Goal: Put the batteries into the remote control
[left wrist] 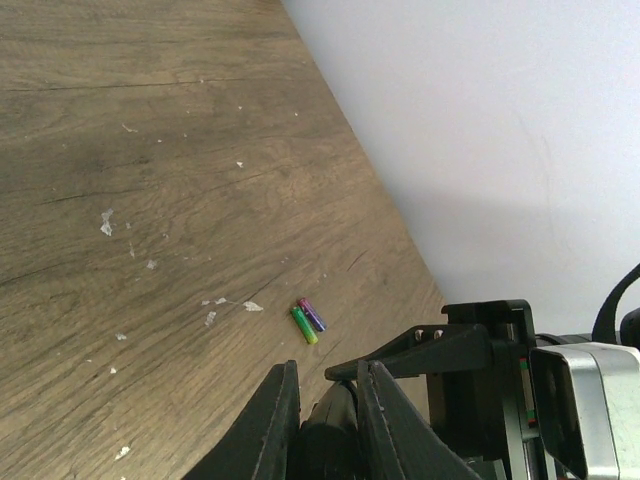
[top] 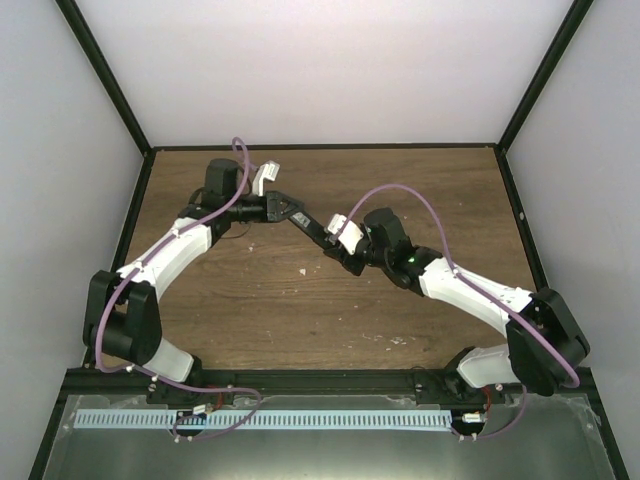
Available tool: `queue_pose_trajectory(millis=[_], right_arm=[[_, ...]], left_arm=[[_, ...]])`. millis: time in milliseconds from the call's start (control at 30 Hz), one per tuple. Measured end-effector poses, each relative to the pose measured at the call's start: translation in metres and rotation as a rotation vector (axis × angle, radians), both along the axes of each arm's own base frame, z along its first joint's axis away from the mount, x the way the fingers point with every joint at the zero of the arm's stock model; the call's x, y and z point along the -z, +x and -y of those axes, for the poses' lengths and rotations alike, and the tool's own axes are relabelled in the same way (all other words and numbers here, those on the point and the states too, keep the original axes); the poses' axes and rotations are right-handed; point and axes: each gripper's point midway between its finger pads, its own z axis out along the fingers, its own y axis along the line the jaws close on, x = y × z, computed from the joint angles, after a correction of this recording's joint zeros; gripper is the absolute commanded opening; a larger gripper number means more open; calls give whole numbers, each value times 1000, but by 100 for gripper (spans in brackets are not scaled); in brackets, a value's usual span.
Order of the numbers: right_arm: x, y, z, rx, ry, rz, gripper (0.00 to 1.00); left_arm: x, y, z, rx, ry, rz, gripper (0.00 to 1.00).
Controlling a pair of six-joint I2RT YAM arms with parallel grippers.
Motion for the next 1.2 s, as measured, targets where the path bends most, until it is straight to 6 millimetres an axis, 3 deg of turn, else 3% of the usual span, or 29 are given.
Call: queue_pose_trajectory(millis=[500, 1200], right_arm=[[7, 4, -3, -1, -9, -13, 33], [-1, 7, -12, -15, 13, 8, 33]], left_arm=[[5, 3, -7, -24, 11, -22, 0], [7, 8, -26, -47, -12, -52, 0]])
